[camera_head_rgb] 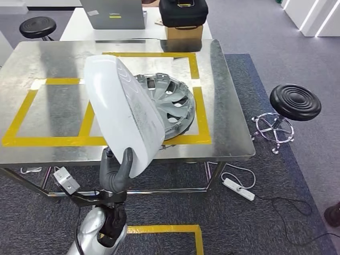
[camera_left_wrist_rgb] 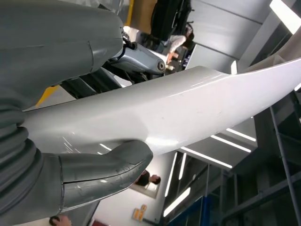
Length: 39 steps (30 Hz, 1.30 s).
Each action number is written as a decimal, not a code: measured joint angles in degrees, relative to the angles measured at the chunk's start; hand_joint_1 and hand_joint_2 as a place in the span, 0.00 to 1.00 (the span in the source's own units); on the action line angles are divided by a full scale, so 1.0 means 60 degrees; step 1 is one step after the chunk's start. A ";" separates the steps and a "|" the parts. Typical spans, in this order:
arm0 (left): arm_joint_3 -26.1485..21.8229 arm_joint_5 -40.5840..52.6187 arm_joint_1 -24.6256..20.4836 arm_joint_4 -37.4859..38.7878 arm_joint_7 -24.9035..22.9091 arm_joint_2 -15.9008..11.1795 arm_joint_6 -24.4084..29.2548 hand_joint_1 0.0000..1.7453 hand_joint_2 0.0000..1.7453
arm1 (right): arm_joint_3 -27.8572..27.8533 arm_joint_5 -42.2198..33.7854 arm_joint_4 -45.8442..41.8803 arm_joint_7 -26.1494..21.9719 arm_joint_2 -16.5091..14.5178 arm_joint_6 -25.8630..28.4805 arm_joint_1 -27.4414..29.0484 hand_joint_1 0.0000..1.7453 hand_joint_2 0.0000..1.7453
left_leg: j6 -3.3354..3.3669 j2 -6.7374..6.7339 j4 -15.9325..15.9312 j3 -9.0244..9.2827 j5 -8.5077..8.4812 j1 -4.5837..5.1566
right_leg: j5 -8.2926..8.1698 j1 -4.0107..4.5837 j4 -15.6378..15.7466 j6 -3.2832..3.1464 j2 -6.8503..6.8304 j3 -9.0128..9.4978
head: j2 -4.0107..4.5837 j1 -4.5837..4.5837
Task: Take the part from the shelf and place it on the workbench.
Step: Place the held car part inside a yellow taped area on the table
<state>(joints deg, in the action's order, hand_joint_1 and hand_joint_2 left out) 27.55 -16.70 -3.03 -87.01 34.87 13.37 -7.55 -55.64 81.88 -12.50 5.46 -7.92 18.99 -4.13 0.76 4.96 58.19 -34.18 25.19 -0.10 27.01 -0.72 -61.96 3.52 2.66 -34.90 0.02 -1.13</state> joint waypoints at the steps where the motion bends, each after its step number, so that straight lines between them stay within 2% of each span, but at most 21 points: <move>1: 0.0028 -0.0006 -0.0006 0.0000 0.0005 -0.0002 0.0010 0.94 1.00 | 0.0001 0.0003 0.0000 -0.0002 0.0001 -0.0004 -0.0009 0.00 1.00 | -0.0051 0.0084 0.0000 -0.0012 -0.0005 -0.0002 | -0.0084 -0.0013 0.0335 -0.0025 0.0130 0.0162 | 0.0000 0.0004; 2: 0.0051 -0.0013 -0.0012 0.0000 0.0010 -0.0004 0.0020 0.94 1.00 | 0.0001 0.0004 0.0000 -0.0003 0.0001 -0.0007 -0.0022 0.00 1.00 | -0.0113 0.0159 -0.0009 -0.0033 -0.0024 -0.0010 | -0.0071 -0.0008 0.0450 -0.0065 0.0190 0.0223 | 0.0000 0.0009; 4: 0.0073 -0.0017 -0.0016 -0.0002 0.0017 -0.0010 0.0034 0.94 1.00 | 0.0000 0.0005 0.0000 0.0000 0.0000 -0.0011 -0.0048 0.00 1.00 | -0.0245 0.0240 -0.0053 -0.0063 -0.0064 -0.0043 | -0.0120 0.0013 0.0494 -0.0184 0.0035 0.0250 | 0.0000 0.0011; 6: 0.0082 -0.0019 -0.0022 -0.0006 0.0022 -0.0014 0.0036 0.94 1.00 | -0.0001 0.0005 0.0000 -0.0001 -0.0004 -0.0010 -0.0061 0.00 1.00 | -0.0362 -0.0094 0.0186 -0.0188 0.0123 -0.0025 | -0.0167 0.0000 0.0564 -0.0318 -0.0130 0.0280 | 0.0000 0.0061; 8: 0.0093 -0.0035 -0.0026 -0.0008 0.0024 -0.0020 0.0047 0.94 1.00 | -0.0001 0.0016 0.0000 -0.0053 -0.0005 0.0031 -0.0046 0.00 1.00 | -0.0446 -0.0562 0.1179 -0.0668 0.0689 -0.0004 | -0.0174 -0.0003 0.0601 -0.0402 -0.0300 0.0295 | 0.0000 0.0115; 10: 0.0097 -0.0102 -0.0025 -0.0007 0.0024 -0.0028 0.0068 0.94 1.00 | -0.0001 0.0077 0.0000 -0.0116 -0.0005 0.0180 -0.0012 0.00 1.00 | -0.0490 -0.0696 0.2350 -0.1245 0.1160 -0.0015 | -0.0163 0.0003 0.0601 -0.0427 -0.0468 0.0289 | 0.0000 0.0121; 11: 0.0096 -0.0151 -0.0023 -0.0007 0.0024 -0.0032 0.0077 0.94 1.00 | -0.0001 0.0120 0.0000 -0.0129 -0.0005 0.0269 -0.0002 0.00 1.00 | -0.0496 -0.0705 0.2573 -0.1353 0.1157 -0.0020 | -0.0160 0.0003 0.0601 -0.0428 -0.0536 0.0288 | 0.0000 0.0122; 12: 0.0094 -0.0192 -0.0023 -0.0008 0.0024 -0.0032 0.0083 0.94 1.00 | -0.0001 0.0163 0.0000 -0.0130 -0.0005 0.0338 -0.0002 0.00 1.00 | -0.0491 -0.0709 0.2422 -0.1270 0.0971 -0.0023 | -0.0158 0.0003 0.0600 -0.0424 -0.0585 0.0292 | 0.0000 0.0123; 15: 0.0097 -0.0283 -0.0025 -0.0011 -0.0017 -0.0029 0.0100 0.94 1.00 | 0.0005 0.0302 0.0000 -0.0074 -0.0005 0.0525 -0.0020 0.00 1.00 | -0.0426 -0.0831 0.0635 -0.0293 0.0141 -0.0022 | -0.0129 0.0038 0.0574 -0.0349 -0.0641 0.0317 | 0.0000 0.0132; 17: 0.0108 -0.0430 -0.0026 -0.0011 -0.0137 -0.0024 0.0108 0.94 1.00 | 0.0046 0.0531 0.0000 0.0142 -0.0005 0.0771 -0.0019 0.00 1.00 | -0.0335 -0.0906 -0.0035 0.0050 0.0029 -0.0005 | -0.0117 0.0089 0.0565 -0.0248 -0.0657 0.0309 | 0.0000 0.0116; 21: 0.0104 -0.0686 -0.0020 -0.0026 -0.0294 -0.0009 0.0095 0.94 1.00 | 0.0219 0.0964 0.0000 0.0665 -0.0005 0.1110 -0.0005 0.00 1.00 | -0.0094 -0.0835 -0.0134 0.0075 0.0013 -0.0024 | 0.0042 0.0075 0.0410 -0.0041 -0.0646 0.0236 | 0.0000 0.0058; 24: 0.0120 -0.0594 -0.0023 -0.0039 -0.0343 -0.0007 0.0084 0.94 1.00 | 0.0359 0.1139 0.0001 0.0922 -0.0006 0.1128 0.0004 0.00 1.00 | 0.0006 -0.0804 -0.0151 0.0089 0.0012 -0.0045 | 0.0867 0.0063 -0.1215 0.0047 -0.0508 -0.0532 | 0.0000 -0.0029; 26: 0.0149 -0.0525 -0.0031 -0.0036 -0.0336 -0.0023 -0.0100 0.94 1.00 | 0.0450 0.1168 0.0003 0.0993 -0.0009 0.1101 0.0029 0.00 1.00 | 0.0015 -0.0758 -0.0150 0.0094 0.0017 -0.0035 | 0.1085 0.0060 -0.2087 0.0066 -0.0486 -0.0994 | 0.0000 -0.0039; 27: 0.0175 -0.0503 -0.0038 -0.0034 -0.0291 -0.0031 -0.0268 0.94 1.00 | 0.0497 0.1173 0.0004 0.1008 -0.0010 0.1081 0.0040 0.00 1.00 | 0.0011 -0.0728 -0.0150 0.0103 0.0020 -0.0034 | 0.0922 0.0058 -0.2007 0.0066 -0.0484 -0.0985 | 0.0000 -0.0041; 28: 0.0210 -0.0475 -0.0048 -0.0034 -0.0221 -0.0036 -0.0454 0.94 1.00 | 0.0538 0.1176 0.0003 0.1022 -0.0009 0.1065 0.0045 0.00 1.00 | 0.0003 -0.0696 -0.0148 0.0120 0.0026 -0.0036 | 0.0607 0.0053 -0.1552 0.0057 -0.0483 -0.0788 | 0.0000 -0.0041; 29: 0.0242 -0.0440 -0.0056 -0.0035 -0.0143 -0.0038 -0.0617 0.94 1.00 | 0.0569 0.1177 0.0002 0.1035 -0.0006 0.1060 0.0041 0.00 1.00 | -0.0017 -0.0672 -0.0147 0.0144 0.0038 -0.0038 | 0.0246 0.0042 -0.0863 0.0049 -0.0472 -0.0463 | 0.0000 -0.0044; 31: 0.0278 -0.0353 -0.0063 -0.0047 -0.0046 -0.0039 -0.0788 0.94 1.00 | 0.0601 0.1176 0.0002 0.1046 -0.0005 0.1092 0.0018 0.00 1.00 | -0.0092 -0.0639 -0.0126 0.0162 0.0063 -0.0006 | -0.0157 0.0037 0.0268 -0.0003 -0.0419 0.0108 | 0.0000 -0.0037; 32: 0.0281 -0.0323 -0.0063 -0.0053 -0.0035 -0.0040 -0.0823 0.94 1.00 | 0.0614 0.1175 0.0003 0.1046 -0.0005 0.1111 0.0009 0.00 1.00 | -0.0139 -0.0632 -0.0125 0.0159 0.0063 0.0008 | -0.0199 0.0044 0.0518 -0.0042 -0.0393 0.0232 | 0.0000 -0.0033; 36: 0.0311 -0.0249 -0.0086 -0.0068 -0.0044 -0.0072 -0.1290 0.94 1.00 | 0.0707 0.1178 0.0002 0.0993 -0.0003 0.1084 0.0006 0.00 1.00 | -0.0346 -0.0656 -0.0009 0.0083 0.0122 -0.0007 | -0.0102 0.0054 0.0596 -0.0330 -0.0369 0.0262 | 0.0000 -0.0009; 37: 0.0335 -0.0198 -0.0113 -0.0072 -0.0019 -0.0092 -0.1577 0.94 1.00 | 0.0730 0.1179 0.0001 0.0945 -0.0001 0.1020 -0.0005 0.00 1.00 | -0.0399 -0.0676 0.0323 -0.0087 0.0268 -0.0010 | -0.0050 0.0035 0.0620 -0.0410 -0.0370 0.0298 | 0.0000 0.0011; 39: 0.0382 -0.0040 -0.0162 -0.0068 0.0065 -0.0140 -0.2127 0.94 1.00 | 0.0777 0.1178 0.0000 0.0862 0.0002 0.0858 -0.0024 0.00 1.00 | -0.0466 -0.0704 0.1556 -0.0771 0.0714 -0.0013 | 0.0039 0.0022 0.0630 -0.0507 -0.0392 0.0394 | 0.0000 0.0049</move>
<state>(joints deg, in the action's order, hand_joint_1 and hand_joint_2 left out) 29.84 -16.94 -4.00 -87.42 35.26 12.53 -20.31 -50.98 88.95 -12.50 10.64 -7.91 24.14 -4.28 -2.04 0.74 67.53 -38.80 29.48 -0.18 27.24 -0.59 -58.18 0.48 0.30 -32.54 0.02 -0.84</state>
